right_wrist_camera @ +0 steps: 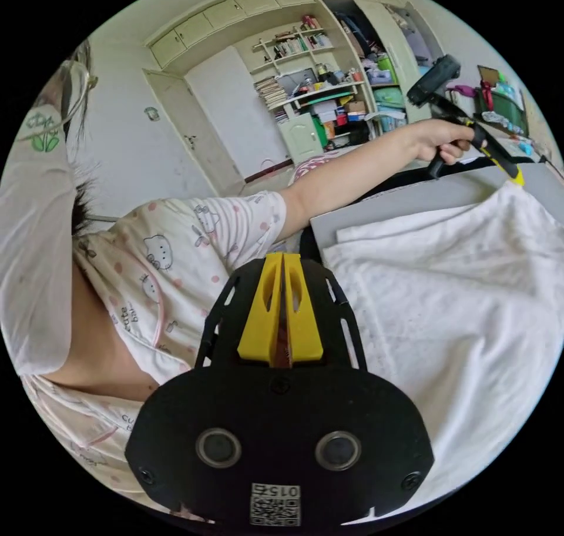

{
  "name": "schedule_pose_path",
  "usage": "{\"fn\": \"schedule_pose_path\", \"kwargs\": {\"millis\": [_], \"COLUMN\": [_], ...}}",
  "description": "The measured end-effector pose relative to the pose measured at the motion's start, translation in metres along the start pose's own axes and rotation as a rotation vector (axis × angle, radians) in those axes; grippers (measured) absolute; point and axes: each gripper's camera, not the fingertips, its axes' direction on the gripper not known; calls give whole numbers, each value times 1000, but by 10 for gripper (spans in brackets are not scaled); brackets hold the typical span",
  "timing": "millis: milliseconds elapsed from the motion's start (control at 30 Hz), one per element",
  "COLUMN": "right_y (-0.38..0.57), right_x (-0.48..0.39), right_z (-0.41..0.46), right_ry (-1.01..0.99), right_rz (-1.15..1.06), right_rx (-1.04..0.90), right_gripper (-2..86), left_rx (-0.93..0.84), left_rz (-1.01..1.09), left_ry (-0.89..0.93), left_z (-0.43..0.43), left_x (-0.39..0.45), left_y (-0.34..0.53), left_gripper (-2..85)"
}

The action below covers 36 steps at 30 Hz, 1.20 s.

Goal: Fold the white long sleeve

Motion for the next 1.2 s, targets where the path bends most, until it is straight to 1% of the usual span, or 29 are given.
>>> {"fn": "schedule_pose_path", "kwargs": {"millis": [67, 200, 267, 300, 333, 367, 433, 500, 667, 800, 900, 933, 1033, 1133, 1200], "right_y": [3, 7, 8, 9, 11, 12, 12, 10, 1, -5, -12, -15, -23, -36, -48], "right_x": [7, -2, -14, -18, -22, -19, -13, -9, -11, -8, -8, -8, -14, -23, -23], "right_z": [15, 14, 11, 12, 15, 19, 31, 47, 107, 137, 155, 162, 173, 169, 175], "right_ry": [-46, -4, 127, 178, 283, 327, 300, 306, 387, 426, 456, 485, 499, 458, 460], "right_rz": [22, -26, -76, -86, -88, -45, -34, -18, -21, 1, 19, 29, 29, 26, 29], "right_rx": [-29, 6, 18, 16, 19, 35, 11, -15, -88, -93, -81, -76, -40, 66, 84], "right_gripper": [-2, 14, 64, 73, 84, 88, 100, 106, 104, 89, 41, 24, 11, 7, 6], "left_rx": [-1, 42, 65, 69, 79, 77, 39, -28, -28, -6, 19, 32, 118, 194, 202], "left_rz": [48, 79, 62, 62, 62, 59, 50, 46, 65, 78, 78, 79, 56, 62, 83], "left_ry": [-13, -79, -117, -123, -130, -132, -119, -60, -90, -109, -130, -148, -177, -212, -248], "left_z": [7, 6, 5, 5, 7, 10, 19, 30, 35, 33, 28, 26, 11, -3, -4], "left_x": [16, 42, 54, 58, 64, 69, 76, 82, 116, 142, 162, 170, 188, 212, 229], "left_y": [-6, -12, -14, -15, -16, -18, -23, -31, -41, -48, -53, -55, -59, -66, -73], "left_gripper": [27, 19, 23, 25, 31, 39, 67, 77, 30, 17, 13, 11, 9, 8, 8]}}
